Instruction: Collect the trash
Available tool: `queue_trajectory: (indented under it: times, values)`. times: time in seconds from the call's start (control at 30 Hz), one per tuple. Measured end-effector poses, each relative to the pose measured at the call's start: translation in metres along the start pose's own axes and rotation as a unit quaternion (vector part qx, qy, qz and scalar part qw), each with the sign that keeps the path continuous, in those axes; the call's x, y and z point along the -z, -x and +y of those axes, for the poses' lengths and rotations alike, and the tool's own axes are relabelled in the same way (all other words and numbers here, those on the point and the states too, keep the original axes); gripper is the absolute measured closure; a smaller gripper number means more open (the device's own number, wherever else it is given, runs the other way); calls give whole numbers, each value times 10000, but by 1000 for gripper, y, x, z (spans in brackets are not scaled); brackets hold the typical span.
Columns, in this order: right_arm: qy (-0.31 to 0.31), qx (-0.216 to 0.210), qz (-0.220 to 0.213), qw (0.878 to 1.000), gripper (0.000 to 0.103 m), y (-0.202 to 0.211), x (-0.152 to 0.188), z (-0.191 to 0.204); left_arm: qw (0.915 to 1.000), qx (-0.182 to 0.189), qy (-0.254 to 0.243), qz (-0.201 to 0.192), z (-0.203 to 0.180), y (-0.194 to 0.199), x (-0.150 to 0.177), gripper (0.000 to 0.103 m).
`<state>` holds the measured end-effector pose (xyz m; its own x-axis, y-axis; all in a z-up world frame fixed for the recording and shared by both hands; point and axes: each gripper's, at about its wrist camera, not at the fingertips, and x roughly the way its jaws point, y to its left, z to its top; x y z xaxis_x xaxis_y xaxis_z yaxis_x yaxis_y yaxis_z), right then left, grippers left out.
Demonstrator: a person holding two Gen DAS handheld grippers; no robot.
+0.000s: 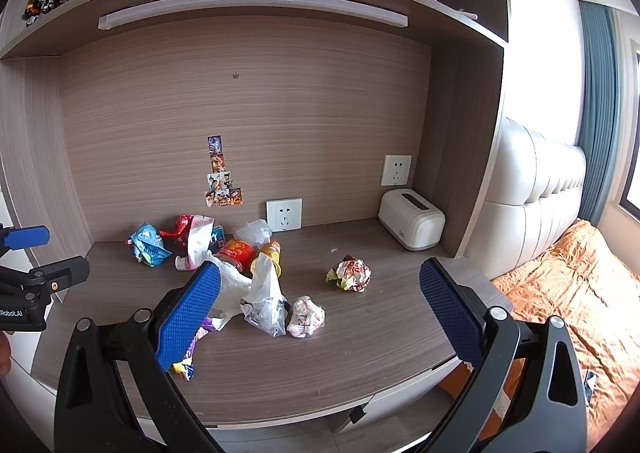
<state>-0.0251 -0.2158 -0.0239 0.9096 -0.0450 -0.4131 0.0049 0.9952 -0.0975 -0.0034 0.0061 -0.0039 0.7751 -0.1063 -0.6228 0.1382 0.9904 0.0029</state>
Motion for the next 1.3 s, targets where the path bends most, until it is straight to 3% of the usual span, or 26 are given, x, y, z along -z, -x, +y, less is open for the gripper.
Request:
queue_trajectory:
  times: [0.63,0.9,1.3]
  values:
    - [56,-123,289,9995,3,-19,10,6,9993,126,-278,210,-12,-29,16,5]
    - [245,-379,507,9977,4,-59,21,18,9971,234,-353,630,-12,-78,36,5]
    - [188,32,1103,9937,4,-174,73,10,9916,27,-467,1204,-8,-170,77,5]
